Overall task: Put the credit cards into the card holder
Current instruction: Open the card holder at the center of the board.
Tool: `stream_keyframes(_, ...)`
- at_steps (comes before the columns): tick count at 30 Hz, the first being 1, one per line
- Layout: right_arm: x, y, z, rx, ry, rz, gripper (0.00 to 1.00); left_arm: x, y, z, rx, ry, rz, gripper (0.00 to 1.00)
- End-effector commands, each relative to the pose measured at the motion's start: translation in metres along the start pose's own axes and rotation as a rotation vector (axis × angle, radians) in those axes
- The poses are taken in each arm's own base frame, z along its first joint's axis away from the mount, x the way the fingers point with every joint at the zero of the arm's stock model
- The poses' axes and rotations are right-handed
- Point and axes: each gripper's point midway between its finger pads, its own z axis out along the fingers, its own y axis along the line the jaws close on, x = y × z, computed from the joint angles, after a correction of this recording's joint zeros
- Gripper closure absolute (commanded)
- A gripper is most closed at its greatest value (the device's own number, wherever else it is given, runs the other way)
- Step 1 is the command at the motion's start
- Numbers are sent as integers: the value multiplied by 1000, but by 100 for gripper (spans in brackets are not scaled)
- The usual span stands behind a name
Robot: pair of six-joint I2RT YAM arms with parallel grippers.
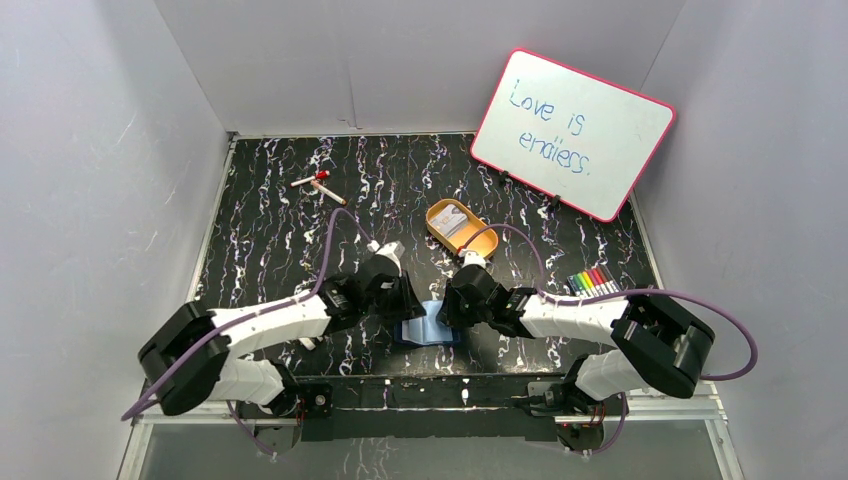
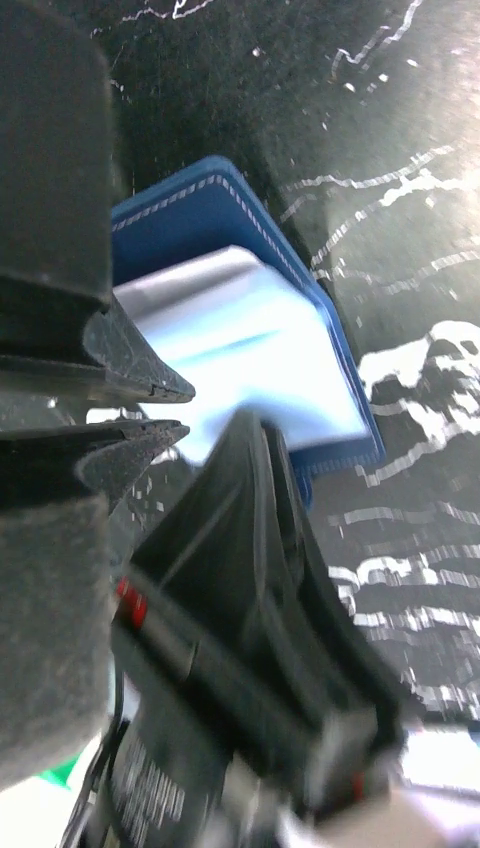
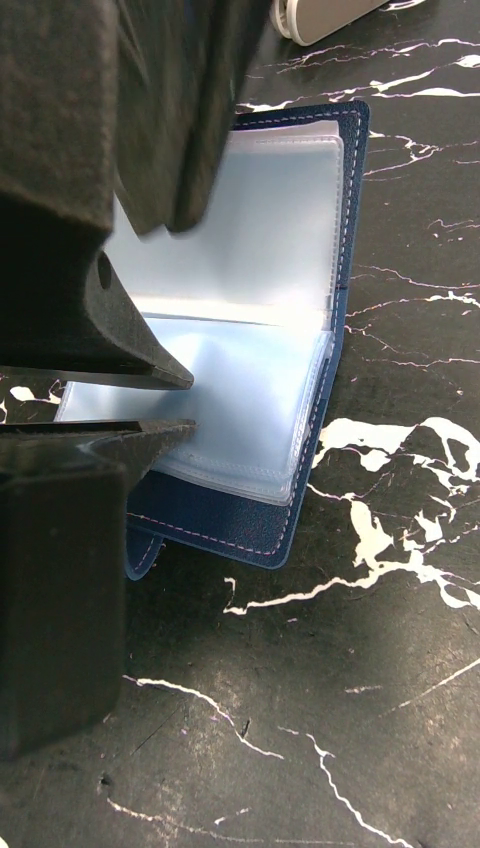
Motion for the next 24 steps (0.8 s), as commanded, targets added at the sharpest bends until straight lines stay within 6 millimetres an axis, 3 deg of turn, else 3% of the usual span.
stream_keyframes(1,12,-25,-1,97,33,-17,74,22,21,16,-27,60,-5,92)
stream_keyframes(5,17,-29,-4,111,51,-10,74,36,52,25,-123,82,-15,96)
stream_keyframes(11,14,-27,-13,106,43,3,71,37,71,28,-198,72,9,97)
stream_keyframes(19,-8,-17,-44,93,-22,-8,66,37,75,26,-211,67,22,96)
stream_keyframes(24,-38,7,-67,45,-97,-31,64,34,72,26,-206,63,21,96)
